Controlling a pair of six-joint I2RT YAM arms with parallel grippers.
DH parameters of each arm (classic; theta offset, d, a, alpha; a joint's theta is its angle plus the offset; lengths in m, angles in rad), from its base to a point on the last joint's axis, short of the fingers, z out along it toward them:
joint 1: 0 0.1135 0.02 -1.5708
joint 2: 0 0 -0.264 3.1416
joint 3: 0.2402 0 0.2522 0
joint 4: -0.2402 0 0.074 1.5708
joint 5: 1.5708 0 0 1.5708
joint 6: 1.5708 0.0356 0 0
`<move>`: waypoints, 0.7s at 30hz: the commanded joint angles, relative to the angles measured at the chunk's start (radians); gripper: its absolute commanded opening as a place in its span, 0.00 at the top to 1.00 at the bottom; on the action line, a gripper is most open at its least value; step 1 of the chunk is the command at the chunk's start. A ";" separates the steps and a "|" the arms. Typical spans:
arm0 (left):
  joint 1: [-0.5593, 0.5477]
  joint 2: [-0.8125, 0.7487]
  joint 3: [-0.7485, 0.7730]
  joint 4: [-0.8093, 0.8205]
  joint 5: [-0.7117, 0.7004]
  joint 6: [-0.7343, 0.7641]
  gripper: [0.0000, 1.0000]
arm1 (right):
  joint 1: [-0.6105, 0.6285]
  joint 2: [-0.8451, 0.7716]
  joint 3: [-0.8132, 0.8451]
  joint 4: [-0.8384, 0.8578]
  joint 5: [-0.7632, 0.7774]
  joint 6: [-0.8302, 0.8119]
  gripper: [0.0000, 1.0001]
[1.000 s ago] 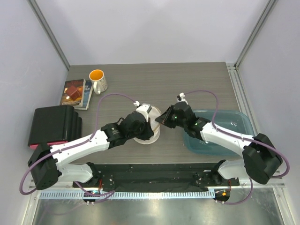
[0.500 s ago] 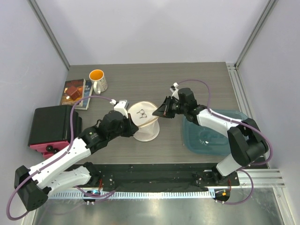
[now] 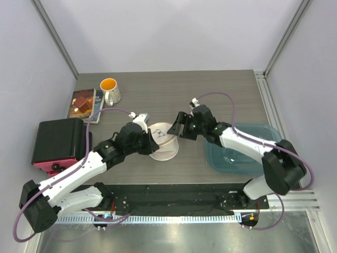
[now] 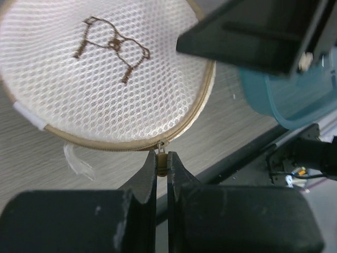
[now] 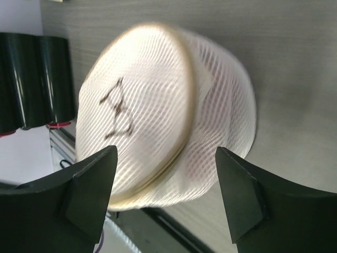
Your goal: Place the bra in the laundry bag and zip it closed
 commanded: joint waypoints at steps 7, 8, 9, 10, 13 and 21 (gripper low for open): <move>-0.025 0.149 0.049 0.228 0.203 -0.048 1.00 | 0.180 -0.199 -0.108 0.048 0.235 0.225 0.27; -0.036 0.152 0.049 0.237 0.205 -0.048 1.00 | 0.184 -0.194 -0.114 0.059 0.237 0.232 0.33; -0.041 0.158 0.051 0.246 0.205 -0.049 1.00 | 0.185 -0.189 -0.120 0.095 0.232 0.243 0.35; -0.045 0.160 0.057 0.246 0.202 -0.051 1.00 | 0.185 -0.176 -0.120 0.100 0.237 0.245 0.37; -0.048 0.155 0.059 0.242 0.188 -0.051 1.00 | 0.183 -0.141 -0.100 0.113 0.238 0.243 0.47; -0.048 0.100 0.048 0.125 0.072 -0.022 1.00 | 0.143 -0.110 -0.065 0.122 0.257 0.228 0.95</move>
